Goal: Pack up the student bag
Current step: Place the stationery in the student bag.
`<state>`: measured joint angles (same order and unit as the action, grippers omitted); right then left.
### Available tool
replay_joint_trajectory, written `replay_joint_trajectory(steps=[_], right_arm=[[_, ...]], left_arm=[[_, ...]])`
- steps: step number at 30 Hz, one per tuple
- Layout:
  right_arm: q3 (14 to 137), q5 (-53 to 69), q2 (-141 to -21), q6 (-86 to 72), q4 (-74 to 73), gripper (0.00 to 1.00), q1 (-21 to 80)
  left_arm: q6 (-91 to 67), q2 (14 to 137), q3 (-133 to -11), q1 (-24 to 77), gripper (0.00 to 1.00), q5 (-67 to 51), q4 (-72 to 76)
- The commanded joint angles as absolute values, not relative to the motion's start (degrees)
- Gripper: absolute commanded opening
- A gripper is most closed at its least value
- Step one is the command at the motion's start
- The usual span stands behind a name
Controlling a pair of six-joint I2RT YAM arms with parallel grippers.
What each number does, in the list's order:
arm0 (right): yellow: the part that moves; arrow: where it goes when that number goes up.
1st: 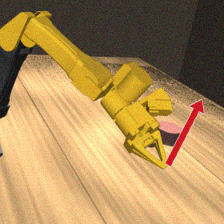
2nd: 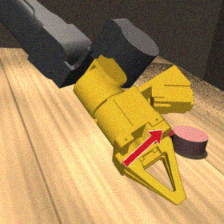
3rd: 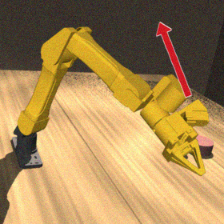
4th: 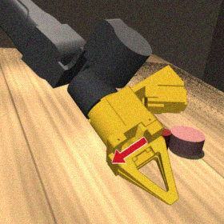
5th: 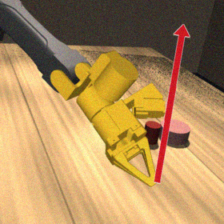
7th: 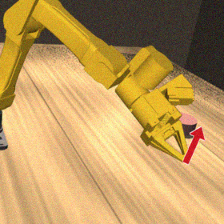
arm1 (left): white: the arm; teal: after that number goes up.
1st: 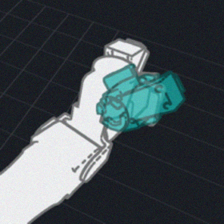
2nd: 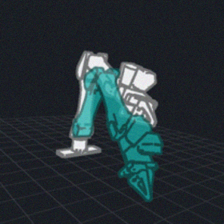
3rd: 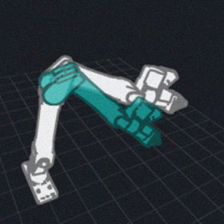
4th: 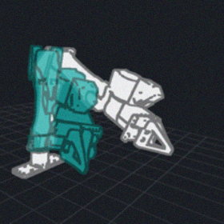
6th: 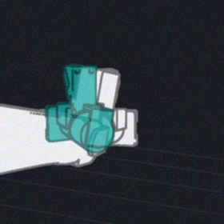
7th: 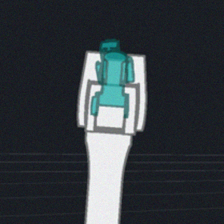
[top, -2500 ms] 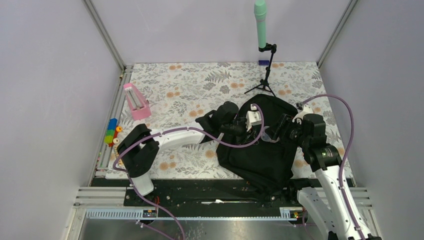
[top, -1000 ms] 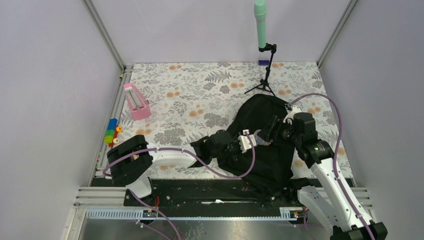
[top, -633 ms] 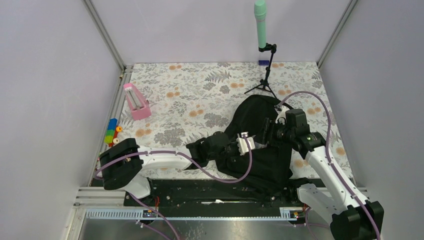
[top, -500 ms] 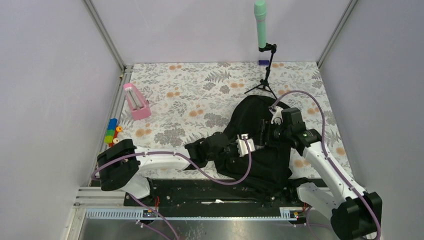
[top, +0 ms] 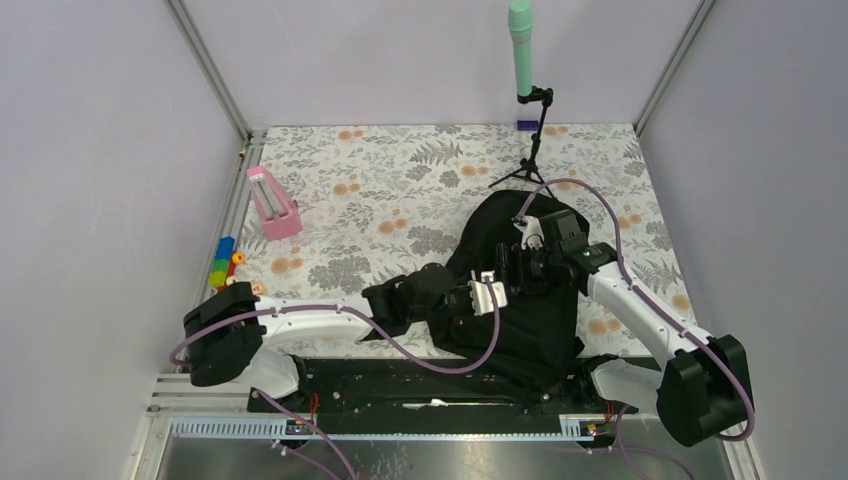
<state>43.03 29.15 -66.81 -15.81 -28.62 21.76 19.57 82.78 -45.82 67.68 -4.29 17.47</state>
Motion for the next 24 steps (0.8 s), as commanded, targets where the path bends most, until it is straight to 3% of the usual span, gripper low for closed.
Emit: replay_joint_trajectory(steps=[1,6,11,15,18,21,24], right_arm=[[45.6,28.6,-62.4,-17.2,-35.1,0.92,24.0],[50.7,20.2,-58.4,-18.0,-37.4,0.99,23.9],[55.1,10.4,-54.3,-17.6,-39.2,1.0,23.8],[56.1,2.5,-50.8,-18.8,-39.4,1.0,20.7],[55.5,0.4,-48.9,-20.5,-39.3,1.0,14.9],[53.5,-5.2,-46.7,-21.2,-39.1,1.0,10.2],[50.2,-8.7,-44.9,-21.9,-37.6,1.0,7.4]], left_arm=[[19.2,80.9,-48.2,65.9,0.0,-1.4,22.6],[15.9,80.7,-47.8,65.5,0.0,-2.2,22.7],[10.8,80.7,-48.1,65.1,0.02,-4.6,22.7],[5.4,80.5,-47.1,64.7,0.38,-5.3,24.4],[1.0,79.4,-46.0,64.6,0.76,-5.0,25.4],[-6.4,77.3,-45.2,64.7,0.94,-3.7,25.0],[-15.0,74.5,-43.9,64.6,0.99,0.9,22.9]])
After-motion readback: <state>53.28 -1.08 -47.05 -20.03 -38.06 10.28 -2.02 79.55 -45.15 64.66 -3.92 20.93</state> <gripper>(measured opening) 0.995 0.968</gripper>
